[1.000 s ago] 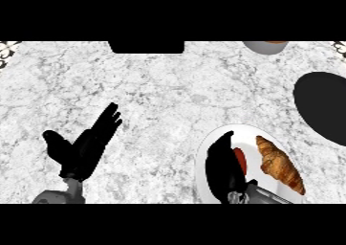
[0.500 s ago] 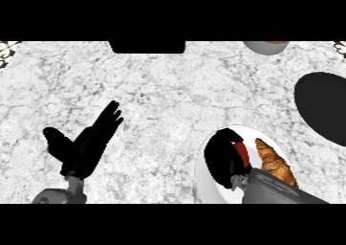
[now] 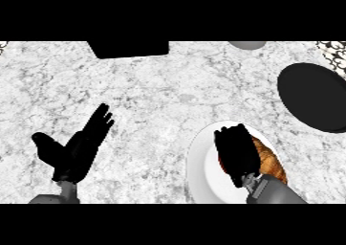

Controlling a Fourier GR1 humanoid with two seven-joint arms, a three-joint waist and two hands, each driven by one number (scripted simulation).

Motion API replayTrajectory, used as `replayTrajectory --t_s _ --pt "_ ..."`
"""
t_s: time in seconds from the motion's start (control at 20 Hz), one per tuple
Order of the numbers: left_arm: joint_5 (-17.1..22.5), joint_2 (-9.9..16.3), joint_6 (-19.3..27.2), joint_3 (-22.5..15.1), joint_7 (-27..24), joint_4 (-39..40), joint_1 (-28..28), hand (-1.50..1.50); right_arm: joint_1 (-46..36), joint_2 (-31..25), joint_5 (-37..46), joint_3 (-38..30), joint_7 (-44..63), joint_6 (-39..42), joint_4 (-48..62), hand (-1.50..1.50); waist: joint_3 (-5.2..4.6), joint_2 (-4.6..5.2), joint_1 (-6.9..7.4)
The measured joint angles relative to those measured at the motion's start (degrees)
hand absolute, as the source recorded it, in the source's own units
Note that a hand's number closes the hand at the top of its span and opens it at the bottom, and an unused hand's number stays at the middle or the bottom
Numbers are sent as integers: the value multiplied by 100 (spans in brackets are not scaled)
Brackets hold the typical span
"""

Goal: Pick the bell pepper from the plate and place it in the pan

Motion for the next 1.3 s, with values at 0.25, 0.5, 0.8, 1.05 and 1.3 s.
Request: replayTrajectory --t_s 0.25,0.5,0.8,1.05,1.3 --pt "33 79 -65 47 25 -26 73 0 617 264 -203 -899 698 -1047 -1071 150 -16 -36 29" --pt "13 12 -102 -40 8 -37 62 0 1148 368 -482 -1568 891 -1911 -2214 150 -25 -18 166" --pt "10 -24 -193 -41 -5 101 -103 0 1910 573 -1349 -2314 629 -2729 -3113 150 -29 14 295" --pt "-33 -52 -238 -58 18 52 -115 0 2011 454 -2541 -3423 -150 -3113 -2723 150 -31 31 405" --pt "-64 -55 -323 -51 59 42 -165 0 1765 162 -2701 -4150 -1083 -3514 -1493 150 -31 44 461"
